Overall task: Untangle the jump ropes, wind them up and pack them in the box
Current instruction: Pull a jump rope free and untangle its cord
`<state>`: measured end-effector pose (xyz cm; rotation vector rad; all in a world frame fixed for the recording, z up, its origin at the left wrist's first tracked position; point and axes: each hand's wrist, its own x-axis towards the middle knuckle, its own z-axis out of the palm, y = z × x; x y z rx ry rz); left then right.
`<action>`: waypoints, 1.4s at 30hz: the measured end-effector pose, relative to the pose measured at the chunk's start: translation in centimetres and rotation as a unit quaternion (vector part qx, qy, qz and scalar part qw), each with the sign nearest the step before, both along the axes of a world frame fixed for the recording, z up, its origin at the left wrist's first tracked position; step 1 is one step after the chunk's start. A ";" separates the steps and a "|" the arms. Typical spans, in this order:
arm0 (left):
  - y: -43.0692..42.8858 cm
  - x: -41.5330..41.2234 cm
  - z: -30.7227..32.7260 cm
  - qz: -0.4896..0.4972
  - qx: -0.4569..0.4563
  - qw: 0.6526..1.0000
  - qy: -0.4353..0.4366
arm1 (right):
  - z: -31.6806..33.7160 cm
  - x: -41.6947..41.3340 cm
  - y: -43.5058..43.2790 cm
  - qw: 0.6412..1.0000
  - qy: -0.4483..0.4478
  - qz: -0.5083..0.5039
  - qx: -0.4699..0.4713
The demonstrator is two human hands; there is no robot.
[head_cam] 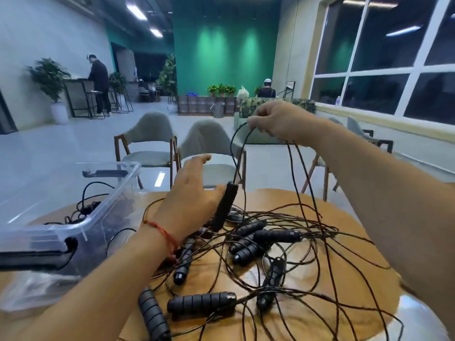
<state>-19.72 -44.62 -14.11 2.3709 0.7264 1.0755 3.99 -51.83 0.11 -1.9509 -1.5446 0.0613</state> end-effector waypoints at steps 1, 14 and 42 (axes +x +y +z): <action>0.5 0.7 0.6 0.010 -0.001 1.000 -0.018 | 0.5 -0.5 -0.1 1.000 -0.004 0.022 -0.017; 6.9 3.5 7.1 0.000 -0.149 0.986 -0.069 | 0.1 1.1 -1.0 0.990 0.008 0.077 -0.116; 1.7 7.4 9.0 -0.264 -0.272 0.925 0.019 | 7.0 -5.0 -0.1 0.957 0.164 0.145 0.189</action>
